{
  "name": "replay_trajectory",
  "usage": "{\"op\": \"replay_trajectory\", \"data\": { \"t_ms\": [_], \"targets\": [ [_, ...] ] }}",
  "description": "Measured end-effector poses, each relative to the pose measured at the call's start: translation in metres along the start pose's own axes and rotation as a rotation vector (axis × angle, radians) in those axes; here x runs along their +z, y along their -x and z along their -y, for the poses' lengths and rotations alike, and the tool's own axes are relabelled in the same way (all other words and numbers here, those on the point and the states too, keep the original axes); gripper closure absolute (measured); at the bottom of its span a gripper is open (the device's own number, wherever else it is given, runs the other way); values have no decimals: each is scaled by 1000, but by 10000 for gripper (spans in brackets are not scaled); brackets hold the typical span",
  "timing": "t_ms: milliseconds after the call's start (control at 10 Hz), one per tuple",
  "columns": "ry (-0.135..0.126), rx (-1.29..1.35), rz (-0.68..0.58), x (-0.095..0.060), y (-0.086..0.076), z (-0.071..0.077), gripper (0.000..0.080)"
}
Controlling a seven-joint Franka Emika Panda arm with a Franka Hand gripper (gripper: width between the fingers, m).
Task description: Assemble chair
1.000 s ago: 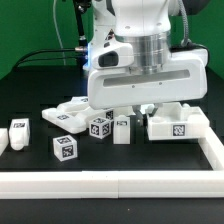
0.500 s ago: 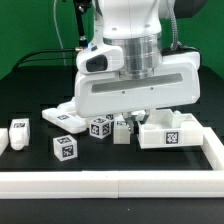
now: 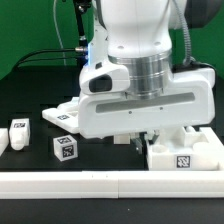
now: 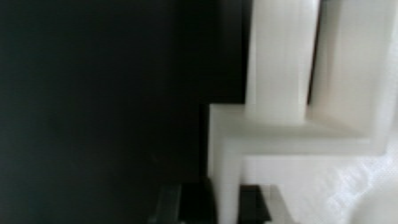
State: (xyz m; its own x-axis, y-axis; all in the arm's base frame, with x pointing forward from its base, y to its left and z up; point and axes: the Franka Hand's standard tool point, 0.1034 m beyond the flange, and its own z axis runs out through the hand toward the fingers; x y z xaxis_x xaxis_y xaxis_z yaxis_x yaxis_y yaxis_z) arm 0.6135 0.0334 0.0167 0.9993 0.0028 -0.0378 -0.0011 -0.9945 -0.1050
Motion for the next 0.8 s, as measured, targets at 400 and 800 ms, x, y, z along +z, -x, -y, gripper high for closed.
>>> {"op": "replay_trajectory", "data": {
  "t_ms": [400, 800],
  "targets": [
    [10, 10, 0, 4, -1, -1, 771],
    [11, 21, 2, 7, -12, -1, 771]
  ]
}}
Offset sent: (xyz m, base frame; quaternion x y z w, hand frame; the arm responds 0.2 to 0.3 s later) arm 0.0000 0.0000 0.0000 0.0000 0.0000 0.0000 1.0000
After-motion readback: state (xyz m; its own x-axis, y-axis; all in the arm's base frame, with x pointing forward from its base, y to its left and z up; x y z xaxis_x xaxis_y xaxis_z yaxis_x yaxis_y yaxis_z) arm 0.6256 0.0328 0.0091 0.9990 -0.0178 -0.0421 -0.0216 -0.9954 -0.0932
